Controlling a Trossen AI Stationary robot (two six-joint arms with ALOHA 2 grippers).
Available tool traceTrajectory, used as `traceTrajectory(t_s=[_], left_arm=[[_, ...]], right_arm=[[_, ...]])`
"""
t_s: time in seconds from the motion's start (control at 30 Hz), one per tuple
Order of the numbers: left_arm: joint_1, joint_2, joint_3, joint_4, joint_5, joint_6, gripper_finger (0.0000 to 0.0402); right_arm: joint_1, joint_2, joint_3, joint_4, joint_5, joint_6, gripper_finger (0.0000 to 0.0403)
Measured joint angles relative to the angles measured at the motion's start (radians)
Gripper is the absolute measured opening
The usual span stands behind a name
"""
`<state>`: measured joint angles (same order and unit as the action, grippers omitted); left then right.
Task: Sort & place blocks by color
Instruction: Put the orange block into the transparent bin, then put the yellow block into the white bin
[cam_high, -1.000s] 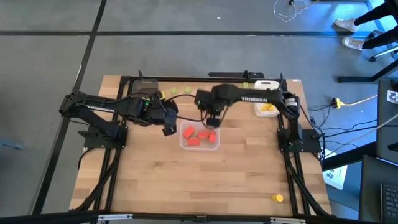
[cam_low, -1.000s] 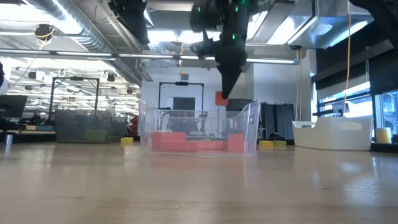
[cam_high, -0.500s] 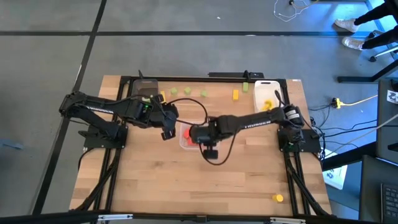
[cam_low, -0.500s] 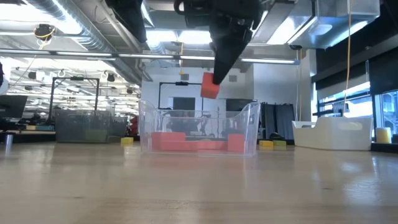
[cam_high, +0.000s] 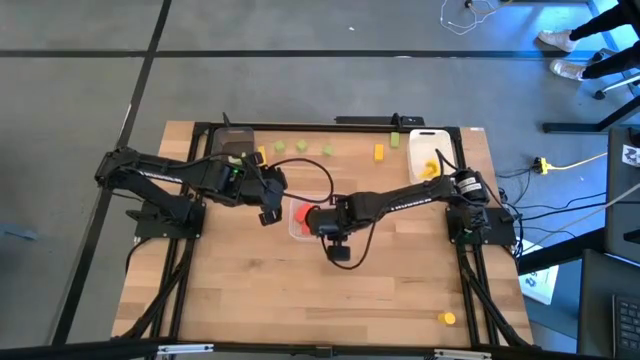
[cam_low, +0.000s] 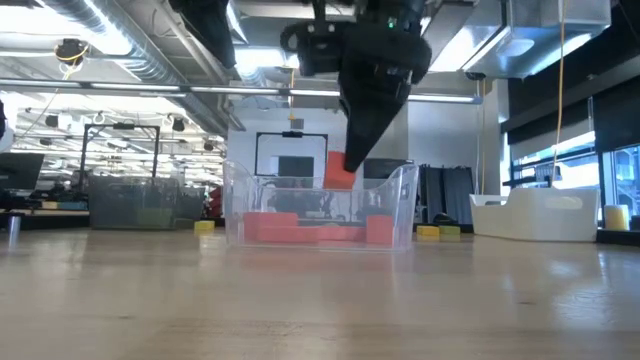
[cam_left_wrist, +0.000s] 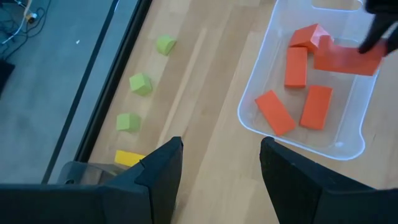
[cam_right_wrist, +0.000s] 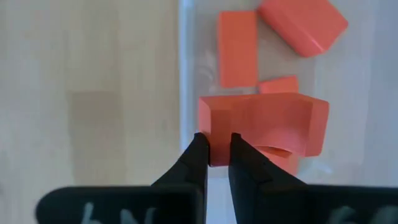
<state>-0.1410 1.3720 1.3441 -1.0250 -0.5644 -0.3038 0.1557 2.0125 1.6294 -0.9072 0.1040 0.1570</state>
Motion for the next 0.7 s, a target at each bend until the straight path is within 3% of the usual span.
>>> traceTrajectory(t_s=[0.3, 0.53, 0.7], left_arm=[[0.0, 0.0, 0.0, -0.017, 0.0, 0.0, 0.0202], [0.0, 0.0, 0.0, -0.024, 0.0, 0.0, 0.0202], [0.0, 0.0, 0.0, -0.044, 0.0, -0.004, 0.0202]], right_arm=[[-0.042, 0.0, -0.059, 0.056, 0.0, -0.002, 0.0101], [-0.045, 0.0, -0.037, 0.002, 0.0, -0.032, 0.0107], [0.023, -0.063, -0.008, -0.086, 0.012, 0.011, 0.0107]])
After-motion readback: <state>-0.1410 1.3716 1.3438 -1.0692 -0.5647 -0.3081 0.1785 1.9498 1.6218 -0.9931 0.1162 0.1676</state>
